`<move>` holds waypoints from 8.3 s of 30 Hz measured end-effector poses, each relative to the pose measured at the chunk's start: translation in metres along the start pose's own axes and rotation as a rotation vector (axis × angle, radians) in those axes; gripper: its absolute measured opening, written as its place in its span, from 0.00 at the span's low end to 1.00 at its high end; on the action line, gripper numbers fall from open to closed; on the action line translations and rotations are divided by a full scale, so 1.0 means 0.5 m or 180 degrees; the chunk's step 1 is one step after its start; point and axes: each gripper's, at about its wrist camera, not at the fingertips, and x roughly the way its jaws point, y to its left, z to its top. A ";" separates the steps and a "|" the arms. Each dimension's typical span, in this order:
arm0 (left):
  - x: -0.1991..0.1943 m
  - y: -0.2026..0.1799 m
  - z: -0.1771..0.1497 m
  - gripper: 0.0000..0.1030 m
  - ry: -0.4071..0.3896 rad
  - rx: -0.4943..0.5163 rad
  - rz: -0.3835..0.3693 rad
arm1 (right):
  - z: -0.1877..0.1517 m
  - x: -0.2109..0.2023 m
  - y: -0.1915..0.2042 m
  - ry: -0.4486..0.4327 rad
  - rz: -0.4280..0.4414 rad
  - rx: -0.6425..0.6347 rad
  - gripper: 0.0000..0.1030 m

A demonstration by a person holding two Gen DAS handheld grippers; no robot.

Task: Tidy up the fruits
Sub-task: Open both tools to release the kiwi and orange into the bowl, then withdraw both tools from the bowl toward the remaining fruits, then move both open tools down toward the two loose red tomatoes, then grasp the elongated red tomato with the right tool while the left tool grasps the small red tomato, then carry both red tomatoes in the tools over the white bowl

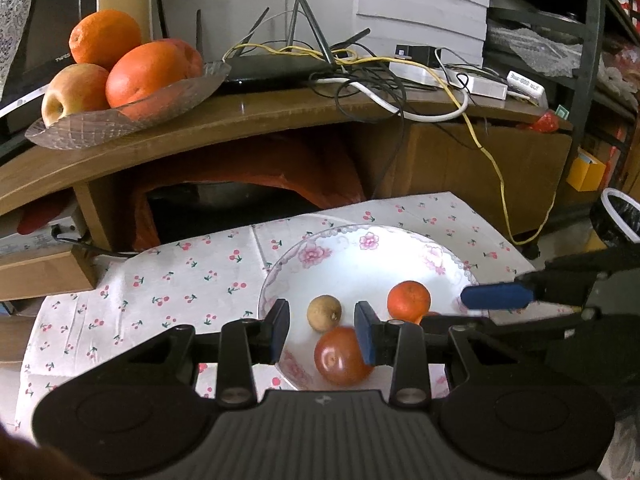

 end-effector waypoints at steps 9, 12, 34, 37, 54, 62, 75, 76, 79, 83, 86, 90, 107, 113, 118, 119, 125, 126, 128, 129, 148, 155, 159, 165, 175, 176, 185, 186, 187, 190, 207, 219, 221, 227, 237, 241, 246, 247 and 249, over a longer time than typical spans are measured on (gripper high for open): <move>-0.006 -0.010 -0.010 0.40 0.0018 0.0068 0.0016 | 0.001 -0.006 -0.001 -0.0020 -0.0042 -0.0016 0.35; -0.007 -0.010 -0.010 0.40 0.0012 0.0070 0.0015 | 0.001 -0.008 -0.002 -0.0030 -0.0046 -0.0017 0.35; -0.008 -0.010 -0.012 0.40 0.0016 0.0077 0.0016 | 0.000 -0.012 -0.001 -0.0054 -0.0091 -0.0092 0.38; -0.008 -0.010 -0.011 0.40 0.0017 0.0080 0.0017 | -0.001 -0.012 0.000 -0.0051 -0.0097 -0.0098 0.38; -0.041 -0.029 -0.046 0.40 0.0187 0.0133 0.0205 | -0.017 -0.038 0.021 -0.0068 -0.0074 -0.0172 0.39; -0.053 -0.023 -0.060 0.42 0.0391 0.0042 0.0335 | -0.028 -0.049 0.042 -0.0003 0.0001 -0.0213 0.39; -0.069 -0.012 -0.098 0.44 0.0618 -0.0015 0.0433 | -0.050 -0.054 0.078 0.0109 0.0111 -0.0367 0.40; -0.068 -0.011 -0.101 0.44 0.0628 -0.0011 0.0434 | -0.052 -0.052 0.079 0.0120 0.0110 -0.0375 0.40; -0.067 -0.007 -0.107 0.44 0.0647 -0.0027 0.0424 | -0.055 -0.047 0.082 0.0153 0.0114 -0.0385 0.40; -0.065 -0.002 -0.109 0.44 0.0650 -0.0045 0.0429 | -0.056 -0.043 0.086 0.0168 0.0122 -0.0397 0.40; -0.064 0.002 -0.110 0.44 0.0655 -0.0045 0.0443 | -0.058 -0.040 0.088 0.0196 0.0126 -0.0410 0.41; -0.063 0.007 -0.115 0.44 0.0667 -0.0062 0.0476 | -0.061 -0.036 0.089 0.0240 0.0146 -0.0393 0.41; -0.062 0.019 -0.122 0.47 0.0657 -0.0075 0.0534 | -0.068 -0.033 0.102 0.0281 0.0189 -0.0465 0.44; -0.062 0.019 -0.123 0.48 0.0655 -0.0072 0.0537 | -0.071 -0.034 0.102 0.0292 0.0197 -0.0471 0.44; -0.061 0.017 -0.124 0.48 0.0655 -0.0048 0.0532 | -0.073 -0.033 0.103 0.0313 0.0208 -0.0481 0.44; -0.061 0.016 -0.124 0.48 0.0655 -0.0041 0.0532 | -0.074 -0.033 0.103 0.0317 0.0209 -0.0480 0.44; -0.062 0.015 -0.129 0.48 0.0664 -0.0007 0.0490 | -0.080 -0.036 0.095 0.0333 0.0219 -0.0469 0.44; -0.063 0.015 -0.131 0.48 0.0662 -0.0004 0.0470 | -0.082 -0.037 0.092 0.0336 0.0225 -0.0466 0.44; -0.066 0.015 -0.137 0.48 0.0635 0.0023 0.0418 | -0.085 -0.040 0.084 0.0329 0.0258 -0.0448 0.44; -0.069 0.015 -0.139 0.48 0.0602 0.0050 0.0389 | -0.087 -0.040 0.080 0.0331 0.0277 -0.0438 0.45; -0.106 0.012 -0.169 0.53 0.0396 0.0307 -0.0131 | -0.103 -0.018 0.083 0.0435 0.0500 -0.0478 0.51; -0.108 -0.008 -0.183 0.53 0.0417 0.0372 -0.0347 | -0.112 -0.004 0.081 0.0522 0.0530 -0.0507 0.47; -0.101 -0.025 -0.187 0.53 0.0438 0.0411 -0.0403 | -0.111 -0.006 0.078 0.0517 0.0547 -0.0504 0.47; -0.092 -0.045 -0.199 0.43 0.0504 0.0449 -0.0441 | -0.112 -0.009 0.074 0.0514 0.0627 -0.0493 0.29; -0.073 -0.057 -0.194 0.34 0.0527 0.0380 -0.0463 | -0.113 -0.012 0.069 0.0523 0.0584 -0.0487 0.29; -0.071 -0.058 -0.192 0.34 0.0528 0.0370 -0.0454 | -0.114 -0.012 0.068 0.0531 0.0582 -0.0485 0.29; -0.058 -0.071 -0.173 0.33 0.0598 0.0312 -0.0244 | -0.110 -0.020 0.052 0.0513 0.0462 -0.0415 0.29; -0.058 -0.070 -0.169 0.33 0.0602 0.0292 -0.0213 | -0.108 -0.021 0.050 0.0505 0.0456 -0.0403 0.29; -0.057 -0.069 -0.164 0.33 0.0598 0.0274 -0.0180 | -0.106 -0.024 0.047 0.0488 0.0456 -0.0389 0.29; -0.057 -0.067 -0.148 0.33 0.0586 0.0245 -0.0106 | -0.098 -0.032 0.042 0.0431 0.0435 -0.0363 0.29; -0.060 -0.081 -0.122 0.33 0.0582 0.0275 -0.0068 | -0.078 -0.050 0.029 0.0329 0.0426 -0.0273 0.29; -0.063 -0.054 -0.091 0.33 0.0452 0.0124 -0.0040 | -0.051 -0.051 -0.012 0.0211 0.0258 -0.0074 0.29; -0.056 -0.048 -0.080 0.33 0.0432 0.0096 -0.0015 | -0.047 -0.045 -0.017 0.0210 0.0229 -0.0049 0.29; -0.019 -0.040 -0.047 0.33 0.0396 0.0097 0.0053 | -0.034 -0.019 -0.020 0.0231 0.0181 -0.0027 0.29; 0.031 -0.045 -0.043 0.33 0.0470 0.0147 0.0036 | -0.021 0.010 -0.017 0.0238 0.0153 -0.0102 0.29; 0.048 -0.041 -0.041 0.33 0.0482 0.0119 0.0045 | -0.019 0.026 -0.021 0.0258 0.0128 -0.0101 0.29; 0.067 -0.036 -0.036 0.33 0.0485 0.0115 0.0029 | -0.013 0.041 -0.027 0.0262 0.0089 -0.0073 0.30; 0.070 -0.035 -0.035 0.33 0.0480 0.0108 0.0028 | -0.012 0.042 -0.027 0.0250 0.0081 -0.0073 0.30; 0.073 -0.033 -0.034 0.33 0.0491 0.0098 0.0036 | -0.011 0.046 -0.026 0.0248 0.0092 -0.0084 0.32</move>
